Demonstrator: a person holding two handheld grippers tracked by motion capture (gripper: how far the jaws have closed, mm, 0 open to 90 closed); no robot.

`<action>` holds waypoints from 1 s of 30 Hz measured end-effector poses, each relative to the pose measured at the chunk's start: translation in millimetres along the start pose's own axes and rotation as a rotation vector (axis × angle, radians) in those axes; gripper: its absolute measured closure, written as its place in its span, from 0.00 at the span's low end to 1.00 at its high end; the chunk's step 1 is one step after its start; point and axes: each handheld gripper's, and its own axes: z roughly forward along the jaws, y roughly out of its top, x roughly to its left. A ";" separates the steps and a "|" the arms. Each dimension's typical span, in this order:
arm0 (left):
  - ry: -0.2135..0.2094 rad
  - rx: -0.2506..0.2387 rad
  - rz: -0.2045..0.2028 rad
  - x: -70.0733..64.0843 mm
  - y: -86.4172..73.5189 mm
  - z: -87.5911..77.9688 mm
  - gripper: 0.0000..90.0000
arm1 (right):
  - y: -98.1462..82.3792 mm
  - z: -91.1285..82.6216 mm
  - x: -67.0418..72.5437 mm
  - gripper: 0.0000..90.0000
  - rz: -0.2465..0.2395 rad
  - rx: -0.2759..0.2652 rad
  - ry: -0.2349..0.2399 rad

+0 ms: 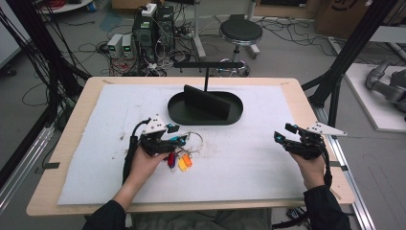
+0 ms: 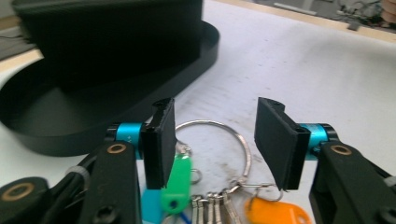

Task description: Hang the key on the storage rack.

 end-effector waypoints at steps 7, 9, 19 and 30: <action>-0.034 0.057 0.028 -14.1 1.3 20.0 0.58 | 0.0 -0.3 0.2 0.36 0.000 -0.001 -0.001; -0.036 0.070 0.035 -15.4 1.2 22.6 0.61 | 0.0 -0.5 0.2 0.36 -0.001 0.000 0.001; -0.046 0.195 0.048 -21.9 -4.9 44.4 0.72 | -0.5 -1.6 0.1 0.36 -0.002 0.001 -0.001; -0.049 0.279 0.090 -26.1 -10.1 54.6 0.76 | -0.7 -1.7 -0.1 0.36 -0.002 0.000 0.001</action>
